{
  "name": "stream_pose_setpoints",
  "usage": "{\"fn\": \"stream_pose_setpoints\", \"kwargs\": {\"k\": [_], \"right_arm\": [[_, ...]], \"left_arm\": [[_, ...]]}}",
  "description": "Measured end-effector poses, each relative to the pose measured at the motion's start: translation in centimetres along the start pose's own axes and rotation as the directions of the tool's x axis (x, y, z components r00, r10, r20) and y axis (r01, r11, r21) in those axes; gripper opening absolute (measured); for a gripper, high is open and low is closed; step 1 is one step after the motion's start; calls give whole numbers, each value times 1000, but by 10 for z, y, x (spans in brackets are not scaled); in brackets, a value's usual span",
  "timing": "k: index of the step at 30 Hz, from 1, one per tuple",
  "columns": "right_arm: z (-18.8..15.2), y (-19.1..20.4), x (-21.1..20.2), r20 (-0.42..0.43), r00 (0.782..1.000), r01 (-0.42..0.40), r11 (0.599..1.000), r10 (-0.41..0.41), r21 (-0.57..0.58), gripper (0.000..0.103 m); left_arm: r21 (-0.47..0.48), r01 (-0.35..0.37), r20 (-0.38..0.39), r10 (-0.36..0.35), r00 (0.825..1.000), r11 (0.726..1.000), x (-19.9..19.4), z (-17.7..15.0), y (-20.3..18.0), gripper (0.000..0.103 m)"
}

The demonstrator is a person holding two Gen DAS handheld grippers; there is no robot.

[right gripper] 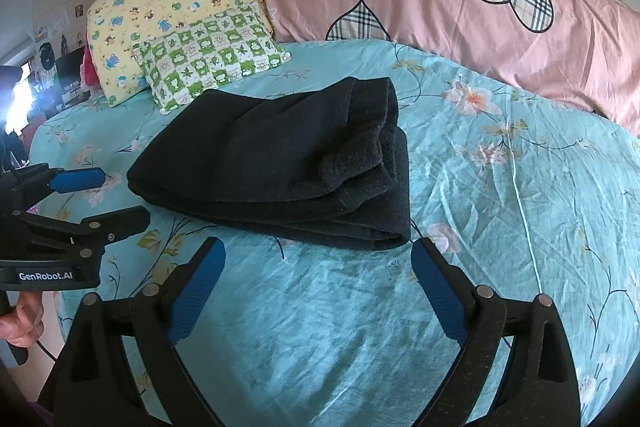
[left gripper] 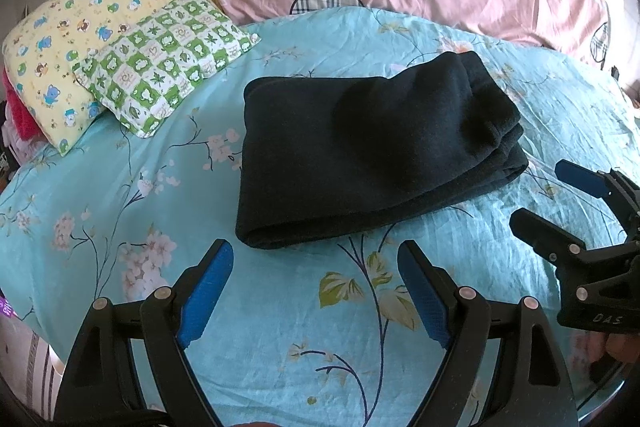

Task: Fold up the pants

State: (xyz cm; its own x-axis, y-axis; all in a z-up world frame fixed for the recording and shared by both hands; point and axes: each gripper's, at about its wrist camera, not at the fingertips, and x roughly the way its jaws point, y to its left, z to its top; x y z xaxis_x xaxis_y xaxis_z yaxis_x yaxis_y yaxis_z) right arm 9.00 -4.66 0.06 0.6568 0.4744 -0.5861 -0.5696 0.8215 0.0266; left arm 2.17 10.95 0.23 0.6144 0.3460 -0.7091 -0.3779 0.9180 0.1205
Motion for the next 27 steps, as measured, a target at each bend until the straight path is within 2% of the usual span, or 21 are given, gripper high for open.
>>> {"fn": "stream_pose_setpoints", "kwargs": {"k": [17,24,27], "right_arm": [[-1,-2,6,-23,1000,-6,1000,7,6,95],[1,-1,2,-4,1000,4,1000,-4,15,95],[4,-1,-2,17,1000,-18,999,17,27,95]], "left_arm": [[16,7,-1,-7,1000,1000,-4,1,-4,85],[23,4,0,-4,1000,1000,-5,0,-5,85],[23,5,-6,-5,1000,1000,-4,2,-4,85]]}}
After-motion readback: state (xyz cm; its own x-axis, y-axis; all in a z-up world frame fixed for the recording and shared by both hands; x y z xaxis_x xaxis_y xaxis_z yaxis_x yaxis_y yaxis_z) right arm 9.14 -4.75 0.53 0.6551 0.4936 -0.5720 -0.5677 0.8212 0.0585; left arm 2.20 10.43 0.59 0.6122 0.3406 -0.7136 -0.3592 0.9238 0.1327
